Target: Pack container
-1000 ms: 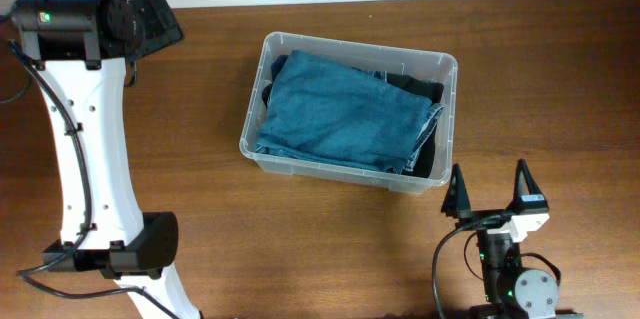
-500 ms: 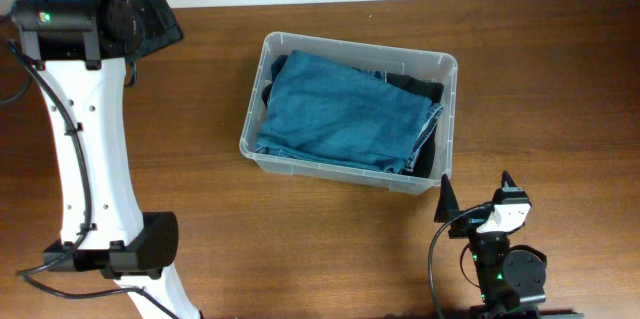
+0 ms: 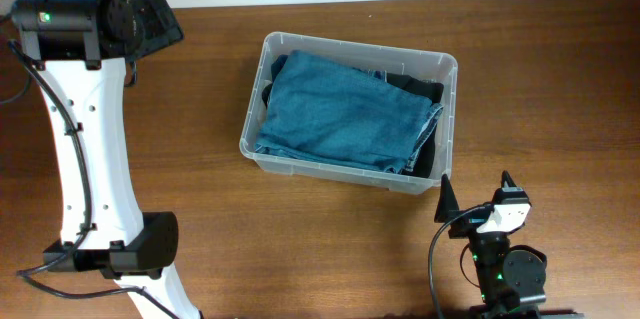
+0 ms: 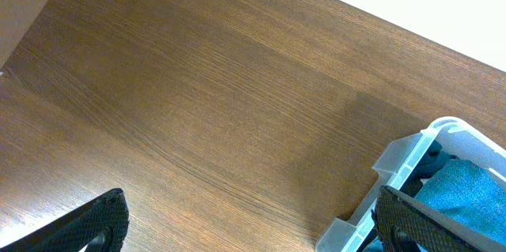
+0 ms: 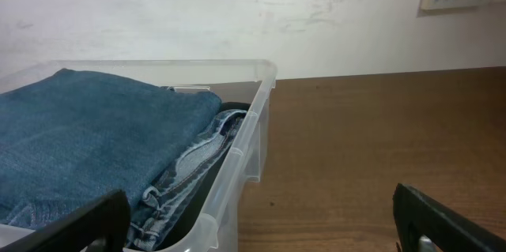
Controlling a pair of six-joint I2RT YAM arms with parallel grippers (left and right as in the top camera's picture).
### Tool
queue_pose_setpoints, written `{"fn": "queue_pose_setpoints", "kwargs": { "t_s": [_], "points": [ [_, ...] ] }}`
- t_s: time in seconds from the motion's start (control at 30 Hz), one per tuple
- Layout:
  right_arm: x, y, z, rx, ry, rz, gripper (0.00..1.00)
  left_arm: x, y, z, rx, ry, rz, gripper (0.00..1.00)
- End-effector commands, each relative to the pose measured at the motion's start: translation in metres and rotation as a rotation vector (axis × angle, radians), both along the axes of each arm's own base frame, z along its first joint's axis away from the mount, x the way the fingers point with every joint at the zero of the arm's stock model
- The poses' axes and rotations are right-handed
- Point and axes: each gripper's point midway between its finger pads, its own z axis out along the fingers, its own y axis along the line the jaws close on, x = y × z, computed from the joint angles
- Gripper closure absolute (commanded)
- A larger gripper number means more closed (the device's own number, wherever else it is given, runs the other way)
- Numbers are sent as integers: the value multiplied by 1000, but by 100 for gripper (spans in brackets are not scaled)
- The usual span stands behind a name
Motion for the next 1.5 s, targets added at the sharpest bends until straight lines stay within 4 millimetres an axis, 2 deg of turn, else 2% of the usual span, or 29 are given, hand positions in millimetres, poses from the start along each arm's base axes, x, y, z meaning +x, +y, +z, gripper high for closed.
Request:
{"fn": "queue_pose_setpoints", "kwargs": {
  "t_s": [0.0, 0.47, 0.6, 0.73, 0.93, 1.03, 1.17, 1.27, 1.4, 1.43, 1.47],
  "points": [
    [0, -2, -2, 2, 3, -9, 2, 0, 1, -1, -7, 0, 13, 1],
    [0, -2, -2, 2, 3, -9, 2, 0, 1, -1, -6, 0, 13, 1],
    [0, -2, -2, 1, 3, -9, 2, -10, 2, 15, -9, -40, 13, 1],
    [0, -2, -2, 2, 3, -9, 2, -35, 3, 48, -13, -124, 12, 1],
    [0, -2, -2, 2, 3, -9, 2, -112, 9, 119, -13, -335, 21, 1],
    [0, -2, -2, 1, 3, -9, 1, -166, 12, 157, -22, -480, 21, 1],
    [0, -2, -2, 1, 3, -9, 2, -245, 16, 193, -34, -672, 22, 1],
    [0, -2, -2, 1, 4, -9, 2, -309, 19, 211, -42, -818, 22, 1],
    [0, -2, -2, 2, 3, -9, 2, -384, 23, 219, -52, -985, 22, 1],
    [0, -2, -2, 2, 4, -9, 1, -421, 24, 218, -57, -1066, 22, 1],
    [0, -2, -2, 1, 4, -9, 2, -438, 25, 217, -57, -1104, 20, 1]
  ]
}}
